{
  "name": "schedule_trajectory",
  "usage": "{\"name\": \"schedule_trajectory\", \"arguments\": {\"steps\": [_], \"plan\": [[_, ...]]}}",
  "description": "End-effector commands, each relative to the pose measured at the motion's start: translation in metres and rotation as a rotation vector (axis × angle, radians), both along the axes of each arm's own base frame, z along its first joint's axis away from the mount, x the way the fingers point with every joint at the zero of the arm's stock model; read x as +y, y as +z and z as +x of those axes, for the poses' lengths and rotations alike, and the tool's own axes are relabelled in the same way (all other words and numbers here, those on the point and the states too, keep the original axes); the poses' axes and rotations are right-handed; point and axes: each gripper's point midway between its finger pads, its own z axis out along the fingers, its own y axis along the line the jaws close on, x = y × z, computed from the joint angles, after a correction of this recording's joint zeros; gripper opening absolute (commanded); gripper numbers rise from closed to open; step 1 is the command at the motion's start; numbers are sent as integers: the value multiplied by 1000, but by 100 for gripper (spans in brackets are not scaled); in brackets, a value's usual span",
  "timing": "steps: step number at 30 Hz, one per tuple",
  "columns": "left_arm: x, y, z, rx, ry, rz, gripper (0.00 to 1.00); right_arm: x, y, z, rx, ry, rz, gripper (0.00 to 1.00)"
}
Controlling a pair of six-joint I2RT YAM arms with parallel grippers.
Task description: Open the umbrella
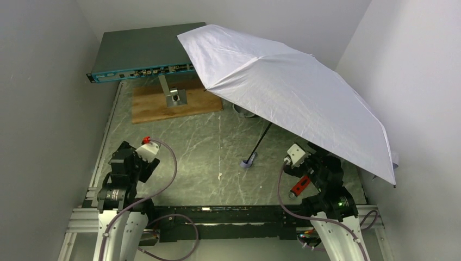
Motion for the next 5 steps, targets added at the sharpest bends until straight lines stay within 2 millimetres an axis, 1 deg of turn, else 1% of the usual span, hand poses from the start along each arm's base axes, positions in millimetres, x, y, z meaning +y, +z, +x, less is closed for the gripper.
{"name": "schedule_trajectory", "arguments": {"steps": [1,5], "plan": [[12,12,10,-93,14,88,100,-14,3,1,-24,-60,-44,100],[6,15,14,-113,-16,66,100,-17,8,-1,-20,-79,-40,100]]}}
